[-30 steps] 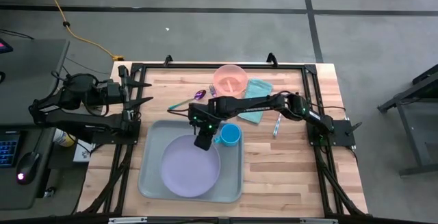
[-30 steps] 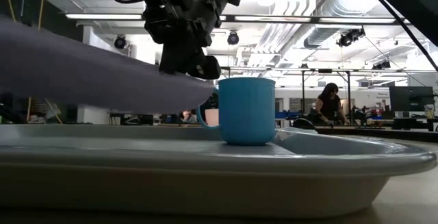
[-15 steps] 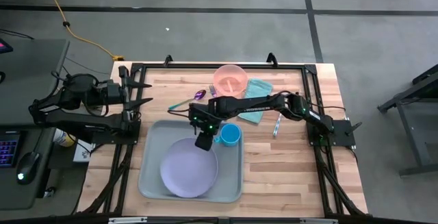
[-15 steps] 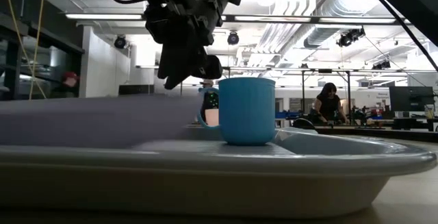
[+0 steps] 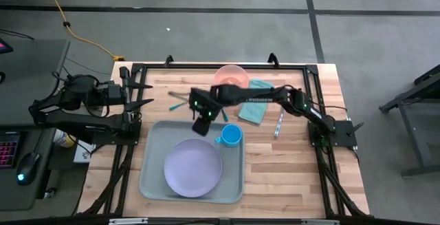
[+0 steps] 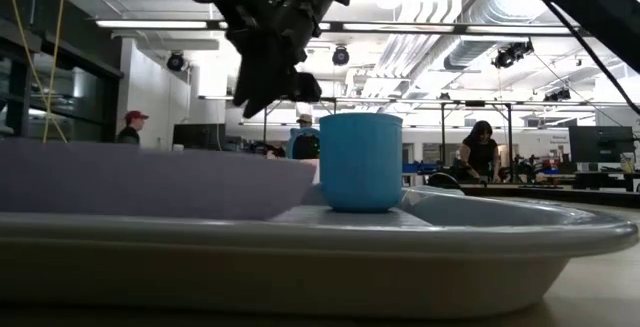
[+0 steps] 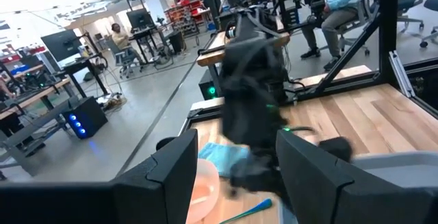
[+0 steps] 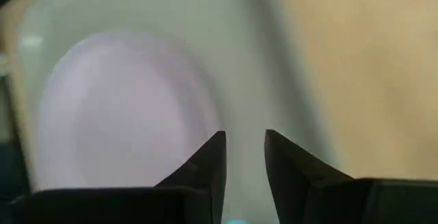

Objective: Set up tray
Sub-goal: Put the light orange bowl on top of the purple plate on the serving tray

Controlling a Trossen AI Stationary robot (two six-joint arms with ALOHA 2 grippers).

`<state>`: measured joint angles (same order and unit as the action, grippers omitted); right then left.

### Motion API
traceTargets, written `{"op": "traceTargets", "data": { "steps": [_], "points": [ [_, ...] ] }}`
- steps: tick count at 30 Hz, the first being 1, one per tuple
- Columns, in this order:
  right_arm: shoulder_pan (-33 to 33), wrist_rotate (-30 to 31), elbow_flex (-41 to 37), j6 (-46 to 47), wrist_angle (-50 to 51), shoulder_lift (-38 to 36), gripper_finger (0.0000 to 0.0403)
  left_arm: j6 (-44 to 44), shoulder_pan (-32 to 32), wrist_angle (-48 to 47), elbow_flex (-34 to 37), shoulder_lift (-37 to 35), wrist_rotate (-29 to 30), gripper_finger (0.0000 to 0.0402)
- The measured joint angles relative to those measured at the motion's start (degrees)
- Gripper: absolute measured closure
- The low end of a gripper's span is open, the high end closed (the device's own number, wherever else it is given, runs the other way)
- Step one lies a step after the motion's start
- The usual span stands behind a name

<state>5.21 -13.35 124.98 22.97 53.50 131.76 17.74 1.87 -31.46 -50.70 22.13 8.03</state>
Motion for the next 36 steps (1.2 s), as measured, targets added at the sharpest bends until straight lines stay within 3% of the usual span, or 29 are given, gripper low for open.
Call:
{"op": "traceTargets", "data": {
  "steps": [7, 13, 24, 36],
  "points": [
    [6.8, 6.4, 6.2, -7.6, 11.7, -0.2, 0.0324, -0.1, 0.0, 0.0, 0.0, 0.0, 0.0, 0.0174],
    [13.5, 5.4, 6.5, -12.0, 19.5, -0.1, 0.0297, -0.2, 0.0, 0.0, 0.0, 0.0, 0.1, 0.0174],
    [19.8, 1.2, -0.8, -20.1, 19.2, -0.1, 0.0194, -0.2, 0.0, 0.0, 0.0, 0.0, 0.2, 0.0174],
    [20.8, 2.0, -9.6, -23.5, 13.6, 0.1, 0.0187, -0.2, 0.0, 0.0, 0.0, 0.0, 0.7, 0.0174]
  ]
}}
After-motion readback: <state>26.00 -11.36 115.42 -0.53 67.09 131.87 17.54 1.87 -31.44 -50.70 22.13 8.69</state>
